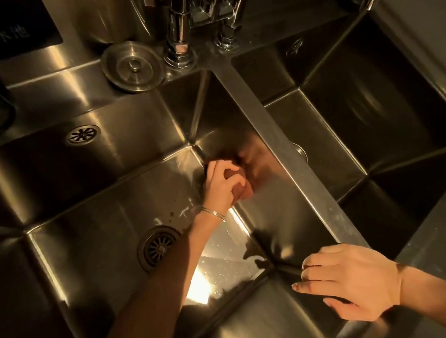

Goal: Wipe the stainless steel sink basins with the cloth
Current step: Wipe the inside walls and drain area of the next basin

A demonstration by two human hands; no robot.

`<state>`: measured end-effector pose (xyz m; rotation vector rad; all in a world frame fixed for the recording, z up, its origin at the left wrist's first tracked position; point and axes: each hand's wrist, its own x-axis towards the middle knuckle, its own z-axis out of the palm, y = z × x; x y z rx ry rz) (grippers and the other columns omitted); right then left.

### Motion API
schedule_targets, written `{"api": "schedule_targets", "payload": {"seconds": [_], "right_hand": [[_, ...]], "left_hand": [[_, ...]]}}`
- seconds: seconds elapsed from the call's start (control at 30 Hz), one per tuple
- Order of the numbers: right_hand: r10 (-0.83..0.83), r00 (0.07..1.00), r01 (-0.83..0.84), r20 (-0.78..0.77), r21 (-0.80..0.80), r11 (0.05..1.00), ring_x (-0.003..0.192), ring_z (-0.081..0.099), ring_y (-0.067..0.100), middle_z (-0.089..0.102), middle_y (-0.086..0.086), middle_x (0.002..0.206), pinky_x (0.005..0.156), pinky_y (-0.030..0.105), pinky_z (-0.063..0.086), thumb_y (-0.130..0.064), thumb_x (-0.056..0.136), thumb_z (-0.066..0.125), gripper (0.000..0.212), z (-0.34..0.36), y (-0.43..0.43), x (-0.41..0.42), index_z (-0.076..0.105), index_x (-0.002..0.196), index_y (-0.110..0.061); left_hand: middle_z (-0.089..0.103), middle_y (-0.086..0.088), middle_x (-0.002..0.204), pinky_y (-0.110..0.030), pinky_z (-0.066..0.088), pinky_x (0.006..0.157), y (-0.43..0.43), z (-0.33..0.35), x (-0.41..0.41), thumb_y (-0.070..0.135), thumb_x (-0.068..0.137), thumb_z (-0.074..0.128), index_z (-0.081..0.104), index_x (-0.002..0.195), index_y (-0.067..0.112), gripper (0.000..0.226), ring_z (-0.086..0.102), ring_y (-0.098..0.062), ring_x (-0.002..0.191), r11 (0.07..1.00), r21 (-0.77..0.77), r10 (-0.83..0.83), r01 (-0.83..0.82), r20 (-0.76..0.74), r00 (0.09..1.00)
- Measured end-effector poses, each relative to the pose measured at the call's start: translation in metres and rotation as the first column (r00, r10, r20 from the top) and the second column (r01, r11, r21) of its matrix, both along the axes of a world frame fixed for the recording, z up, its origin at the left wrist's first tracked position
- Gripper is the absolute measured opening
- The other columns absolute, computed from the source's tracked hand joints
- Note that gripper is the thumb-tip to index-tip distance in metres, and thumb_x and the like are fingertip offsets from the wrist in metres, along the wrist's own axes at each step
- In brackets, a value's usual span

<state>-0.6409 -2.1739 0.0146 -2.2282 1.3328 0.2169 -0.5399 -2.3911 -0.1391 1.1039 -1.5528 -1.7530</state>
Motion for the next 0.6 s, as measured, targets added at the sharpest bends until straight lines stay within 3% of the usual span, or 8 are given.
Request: {"api": "schedule_targets", "payload": {"seconds": [0.07,0.13,0.2,0.27,0.33,0.4,0.5,0.6], "right_hand": [[-0.003,1.0,0.002,-0.004,-0.006,1.0,0.095,0.059,0.01,0.066,-0.009,0.097,0.08,0.023,0.049,-0.033,0.076,0.056,0.042,0.0,0.0,0.0,0.065,0.116,-0.024],[0.002,1.0,-0.002,-0.018,-0.013,1.0,0.093,0.059,0.012,0.066,-0.007,0.096,0.079,0.024,0.049,-0.032,0.076,0.058,0.041,0.0,0.0,0.0,0.065,0.115,-0.022],[0.004,0.999,-0.004,-0.032,-0.007,1.0,0.091,0.06,0.011,0.067,-0.006,0.096,0.078,0.024,0.048,-0.031,0.076,0.059,0.041,0.0,-0.001,0.0,0.065,0.115,-0.021],[-0.007,0.999,0.007,-0.034,0.0,1.0,0.091,0.06,0.01,0.067,-0.007,0.095,0.078,0.022,0.048,-0.031,0.075,0.061,0.04,0.0,0.0,0.0,0.066,0.113,-0.022],[-0.011,1.0,0.011,-0.026,0.004,1.0,0.091,0.059,0.01,0.067,-0.008,0.095,0.079,0.021,0.048,-0.031,0.075,0.061,0.04,0.0,0.0,0.001,0.066,0.114,-0.023],[-0.016,1.0,0.016,-0.015,0.003,1.0,0.092,0.059,0.01,0.066,-0.008,0.096,0.08,0.02,0.045,-0.031,0.076,0.059,0.039,0.0,0.001,0.0,0.066,0.114,-0.023],[-0.036,0.999,0.037,-0.024,0.031,0.999,0.09,0.059,0.007,0.066,-0.011,0.093,0.078,0.017,0.046,-0.034,0.077,0.057,0.036,0.0,0.001,0.001,0.067,0.111,-0.026],[-0.054,0.998,0.056,-0.029,0.048,0.997,0.087,0.059,0.005,0.067,-0.012,0.091,0.075,0.016,0.046,-0.035,0.079,0.056,0.033,0.001,0.0,0.003,0.069,0.109,-0.028]], "left_hand": [[0.042,0.01,0.093,0.0,0.037,0.073,-0.001,-0.024,0.0,0.002,0.072,0.065,0.059,0.082,0.016,0.018,0.05,0.003,0.086,1.0,0.0,0.008,-0.008,0.159,0.987],[0.044,0.006,0.099,-0.017,0.041,0.087,-0.003,-0.047,-0.001,0.007,0.077,0.061,0.058,0.086,0.018,0.014,0.05,-0.015,0.094,0.992,-0.108,-0.037,0.071,0.292,0.956],[0.044,-0.003,0.117,-0.036,0.033,0.104,-0.003,-0.065,0.002,0.018,0.084,0.058,0.059,0.1,0.018,0.016,0.043,-0.023,0.113,0.858,-0.304,-0.186,0.415,0.568,0.801],[0.035,-0.008,0.134,-0.048,0.015,0.114,0.002,-0.074,0.009,0.03,0.082,0.058,0.054,0.113,0.024,0.032,0.026,-0.03,0.131,0.674,-0.325,-0.2,0.664,0.784,0.587],[0.02,-0.013,0.148,-0.053,0.01,0.114,0.011,-0.076,0.021,0.035,0.078,0.059,0.047,0.122,0.028,0.046,0.008,-0.037,0.139,0.639,-0.282,-0.2,0.715,0.837,0.509],[0.006,-0.014,0.154,-0.051,0.018,0.112,0.019,-0.081,0.033,0.038,0.076,0.058,0.039,0.129,0.033,0.057,0.003,-0.04,0.14,0.655,-0.254,-0.219,0.712,0.838,0.5],[0.006,-0.015,0.152,-0.047,0.033,0.105,0.019,-0.084,0.035,0.041,0.078,0.062,0.035,0.13,0.035,0.058,0.016,-0.04,0.135,0.646,-0.196,-0.249,0.737,0.859,0.447],[0.026,-0.016,0.143,-0.04,0.038,0.098,0.0,-0.08,0.015,0.028,0.088,0.054,0.042,0.125,0.03,0.039,0.036,-0.035,0.122,0.653,-0.227,-0.193,0.723,0.873,0.448]]}}
